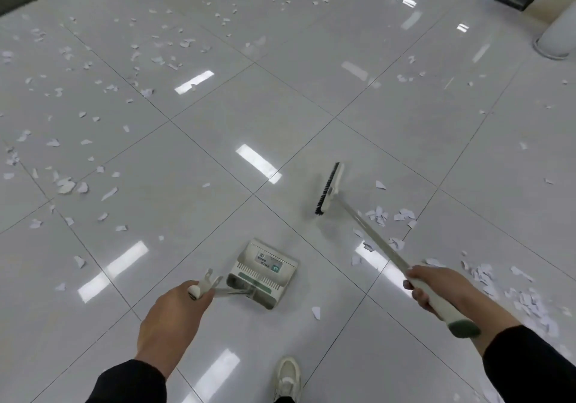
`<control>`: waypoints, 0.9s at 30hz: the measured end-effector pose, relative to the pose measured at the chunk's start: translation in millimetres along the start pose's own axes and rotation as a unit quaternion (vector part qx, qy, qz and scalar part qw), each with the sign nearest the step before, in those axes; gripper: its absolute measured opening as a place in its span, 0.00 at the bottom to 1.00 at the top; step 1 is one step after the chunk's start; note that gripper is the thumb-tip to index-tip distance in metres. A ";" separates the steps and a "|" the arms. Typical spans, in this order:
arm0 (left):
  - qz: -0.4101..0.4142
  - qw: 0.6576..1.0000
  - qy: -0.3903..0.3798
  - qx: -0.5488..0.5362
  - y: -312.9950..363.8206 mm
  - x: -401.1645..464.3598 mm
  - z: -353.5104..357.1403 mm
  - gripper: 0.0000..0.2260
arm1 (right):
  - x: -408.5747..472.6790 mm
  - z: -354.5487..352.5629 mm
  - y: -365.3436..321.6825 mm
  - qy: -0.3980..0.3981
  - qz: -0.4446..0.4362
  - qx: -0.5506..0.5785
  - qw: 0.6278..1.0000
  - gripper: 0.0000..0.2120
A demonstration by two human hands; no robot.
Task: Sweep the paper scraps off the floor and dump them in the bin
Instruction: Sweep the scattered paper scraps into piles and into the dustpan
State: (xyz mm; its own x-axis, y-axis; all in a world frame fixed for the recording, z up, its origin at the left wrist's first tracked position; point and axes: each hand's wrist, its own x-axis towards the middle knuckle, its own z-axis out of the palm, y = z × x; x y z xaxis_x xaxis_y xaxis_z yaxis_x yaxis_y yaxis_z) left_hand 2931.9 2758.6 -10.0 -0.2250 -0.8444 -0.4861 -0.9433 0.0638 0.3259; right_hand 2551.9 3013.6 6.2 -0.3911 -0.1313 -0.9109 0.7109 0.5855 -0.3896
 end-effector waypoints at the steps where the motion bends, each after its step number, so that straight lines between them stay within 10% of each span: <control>1: 0.000 1.000 0.001 0.000 -4.8 -5.4 -2.3 0.25 | -10.5 4.1 9.0 0.001 -0.010 -0.014 1.000 0.07; 15: 0.037 0.995 -0.053 0.081 -121.0 -110.6 -12.3 0.16 | -95.2 71.8 169.2 -0.068 0.032 -0.227 0.971 0.11; 27: 0.036 0.992 -0.083 0.088 -88.2 -186.7 52.9 0.15 | -83.9 -95.2 209.1 -0.003 0.063 -0.276 0.959 0.10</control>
State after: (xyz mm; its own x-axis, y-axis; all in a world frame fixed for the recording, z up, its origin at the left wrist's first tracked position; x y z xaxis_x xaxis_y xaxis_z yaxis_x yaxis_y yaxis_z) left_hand 3044.3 2938.8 9.1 -0.3157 -0.7367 -0.5980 -0.9483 0.2243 0.2243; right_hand 2677.7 3223.2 14.1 -0.3178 -0.0364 -0.9475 0.3333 0.9312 -0.1476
